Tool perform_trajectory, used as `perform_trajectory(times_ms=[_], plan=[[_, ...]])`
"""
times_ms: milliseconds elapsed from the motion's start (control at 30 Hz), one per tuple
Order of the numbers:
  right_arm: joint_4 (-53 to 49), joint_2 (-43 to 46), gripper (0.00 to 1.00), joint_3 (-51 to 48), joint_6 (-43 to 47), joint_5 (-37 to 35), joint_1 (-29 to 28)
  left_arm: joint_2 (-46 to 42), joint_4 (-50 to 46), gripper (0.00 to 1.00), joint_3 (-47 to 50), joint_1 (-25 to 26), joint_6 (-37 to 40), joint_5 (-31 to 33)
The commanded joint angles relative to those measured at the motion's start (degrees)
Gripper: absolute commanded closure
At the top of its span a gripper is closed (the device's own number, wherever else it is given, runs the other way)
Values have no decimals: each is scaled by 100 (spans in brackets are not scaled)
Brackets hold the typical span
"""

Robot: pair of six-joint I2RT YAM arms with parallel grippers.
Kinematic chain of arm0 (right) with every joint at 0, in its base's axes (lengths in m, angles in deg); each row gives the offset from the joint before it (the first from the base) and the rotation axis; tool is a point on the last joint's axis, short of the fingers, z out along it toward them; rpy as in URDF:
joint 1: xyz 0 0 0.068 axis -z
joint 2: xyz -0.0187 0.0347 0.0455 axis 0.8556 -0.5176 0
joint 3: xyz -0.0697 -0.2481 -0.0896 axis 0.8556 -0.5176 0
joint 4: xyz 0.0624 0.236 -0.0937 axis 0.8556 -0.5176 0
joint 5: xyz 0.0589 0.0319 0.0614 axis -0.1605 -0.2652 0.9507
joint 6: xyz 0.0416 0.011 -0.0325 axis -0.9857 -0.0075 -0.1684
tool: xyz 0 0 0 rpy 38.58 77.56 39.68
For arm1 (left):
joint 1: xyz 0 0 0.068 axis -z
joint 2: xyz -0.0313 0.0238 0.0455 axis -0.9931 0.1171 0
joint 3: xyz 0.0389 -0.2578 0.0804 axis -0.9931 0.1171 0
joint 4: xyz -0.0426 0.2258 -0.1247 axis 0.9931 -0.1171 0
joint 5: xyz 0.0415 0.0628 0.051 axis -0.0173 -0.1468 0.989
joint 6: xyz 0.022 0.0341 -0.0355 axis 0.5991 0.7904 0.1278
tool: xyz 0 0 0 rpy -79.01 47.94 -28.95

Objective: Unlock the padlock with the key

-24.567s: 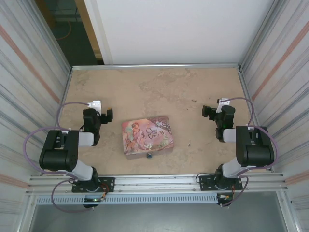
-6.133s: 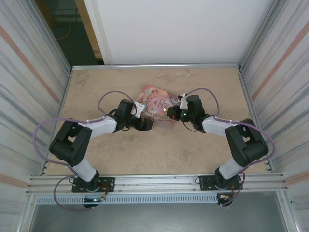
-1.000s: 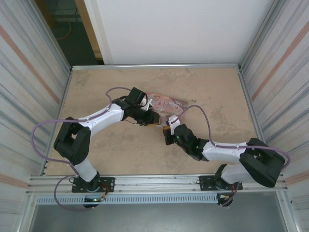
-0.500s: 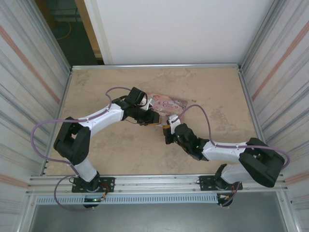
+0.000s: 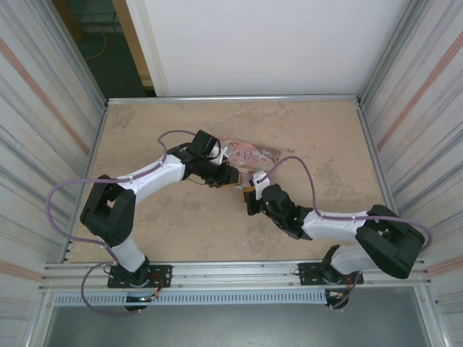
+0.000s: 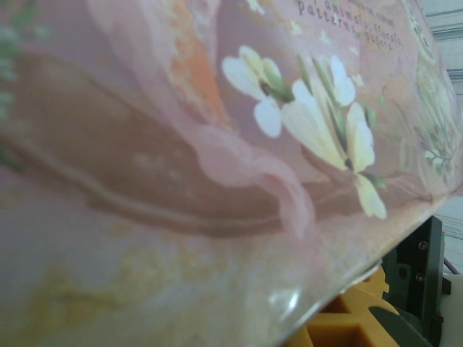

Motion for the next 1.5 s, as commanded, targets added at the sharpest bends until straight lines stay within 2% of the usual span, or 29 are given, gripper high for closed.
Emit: perform_trajectory(times_ms=[0, 833, 1467], plan=[[284, -49, 100, 68, -8, -5, 64, -198, 311, 83, -279, 11, 90, -364], [442, 203, 100, -184, -162, 56, 99, -155, 417, 83, -221, 11, 22, -353], [760, -75, 100, 17, -133, 210, 117, -173, 450, 83, -203, 11, -30, -411]])
